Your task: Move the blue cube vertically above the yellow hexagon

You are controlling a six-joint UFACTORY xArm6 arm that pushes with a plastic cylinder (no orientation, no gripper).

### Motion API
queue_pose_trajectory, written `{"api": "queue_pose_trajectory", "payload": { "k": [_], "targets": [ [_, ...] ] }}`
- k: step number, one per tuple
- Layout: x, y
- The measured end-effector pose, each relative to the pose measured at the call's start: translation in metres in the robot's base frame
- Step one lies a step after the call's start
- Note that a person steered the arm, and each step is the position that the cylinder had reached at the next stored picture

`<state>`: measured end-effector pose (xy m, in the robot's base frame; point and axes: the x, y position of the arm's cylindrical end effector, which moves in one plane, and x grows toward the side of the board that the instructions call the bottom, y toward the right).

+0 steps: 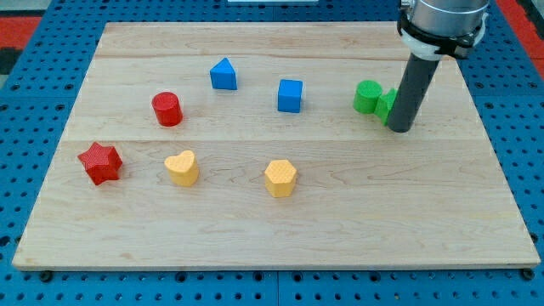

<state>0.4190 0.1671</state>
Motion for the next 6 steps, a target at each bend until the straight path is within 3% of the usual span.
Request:
{"api": "queue_pose_trajectory", "payload": {
  "k": [2,3,6],
  "targets": [
    [0.002,-0.040],
    [-0.005,-0.119],
    [-0.071,-0.184]
  ]
}}
